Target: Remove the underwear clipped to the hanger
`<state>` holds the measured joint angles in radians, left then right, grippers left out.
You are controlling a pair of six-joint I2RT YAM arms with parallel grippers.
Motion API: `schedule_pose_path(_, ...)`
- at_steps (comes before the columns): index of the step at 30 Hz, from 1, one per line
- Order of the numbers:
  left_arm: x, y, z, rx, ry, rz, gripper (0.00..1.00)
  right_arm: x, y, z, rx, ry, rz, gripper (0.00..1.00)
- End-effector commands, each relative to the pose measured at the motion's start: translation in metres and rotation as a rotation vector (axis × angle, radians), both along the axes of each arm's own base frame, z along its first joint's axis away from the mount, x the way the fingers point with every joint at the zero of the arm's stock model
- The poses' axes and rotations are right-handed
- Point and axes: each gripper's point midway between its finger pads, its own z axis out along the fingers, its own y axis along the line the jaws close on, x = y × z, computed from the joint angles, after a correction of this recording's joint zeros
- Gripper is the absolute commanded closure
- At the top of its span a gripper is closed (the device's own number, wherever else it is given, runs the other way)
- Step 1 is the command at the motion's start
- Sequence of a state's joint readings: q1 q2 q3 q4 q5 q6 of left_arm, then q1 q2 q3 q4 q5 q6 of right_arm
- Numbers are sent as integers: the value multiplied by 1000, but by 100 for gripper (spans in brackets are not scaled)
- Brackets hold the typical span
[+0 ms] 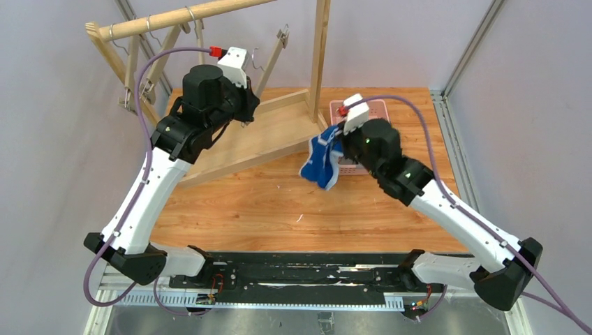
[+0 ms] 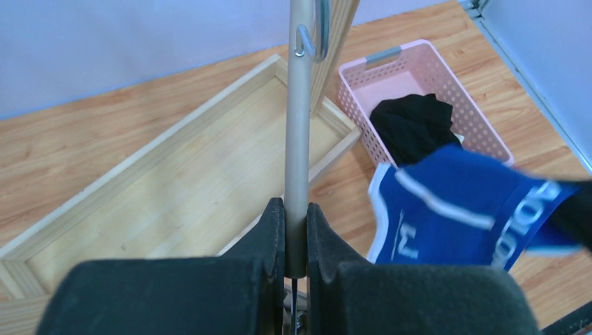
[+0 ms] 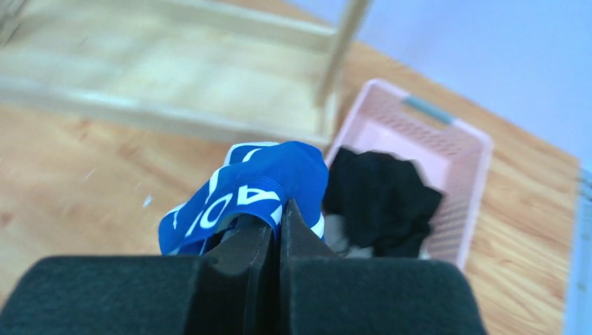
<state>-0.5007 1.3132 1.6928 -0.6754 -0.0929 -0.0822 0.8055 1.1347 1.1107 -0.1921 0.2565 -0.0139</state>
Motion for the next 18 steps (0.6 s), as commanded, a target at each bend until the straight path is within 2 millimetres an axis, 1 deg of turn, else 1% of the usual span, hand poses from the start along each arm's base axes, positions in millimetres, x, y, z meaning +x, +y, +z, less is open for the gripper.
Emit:
schedule_pose_path(1,2,-1,23,-13,-55,-4,100,44,-54,61,44,-131,-192,100)
schedule_pose_path(2,2,-1,25,-16,-61,-2,100,55,-67,70,71,-144,-226,100)
schedule_pose_path(3,2,-1,26,-17,-64,-1,100,63,-74,78,92,-156,-245,100)
schedule_pose_path(5,3,-1,30,-18,-72,-1,100,78,-84,85,113,-166,-267,99)
schedule_pose_path(7,3,-1,36,-18,-81,-1,100,92,-93,88,131,-162,-288,99)
schedule_pose_path(10,4,1,42,-10,-89,2,100,115,-105,83,136,-151,-322,99)
schedule_pose_path(12,3,2,45,-6,-94,4,100,127,-110,77,137,-138,-332,100)
schedule_pose_path(14,3,4,47,-4,-101,12,100,139,-115,65,126,-113,-348,100)
schedule_pose_path(18,5,6,49,4,-110,20,100,161,-125,25,72,-55,-394,99)
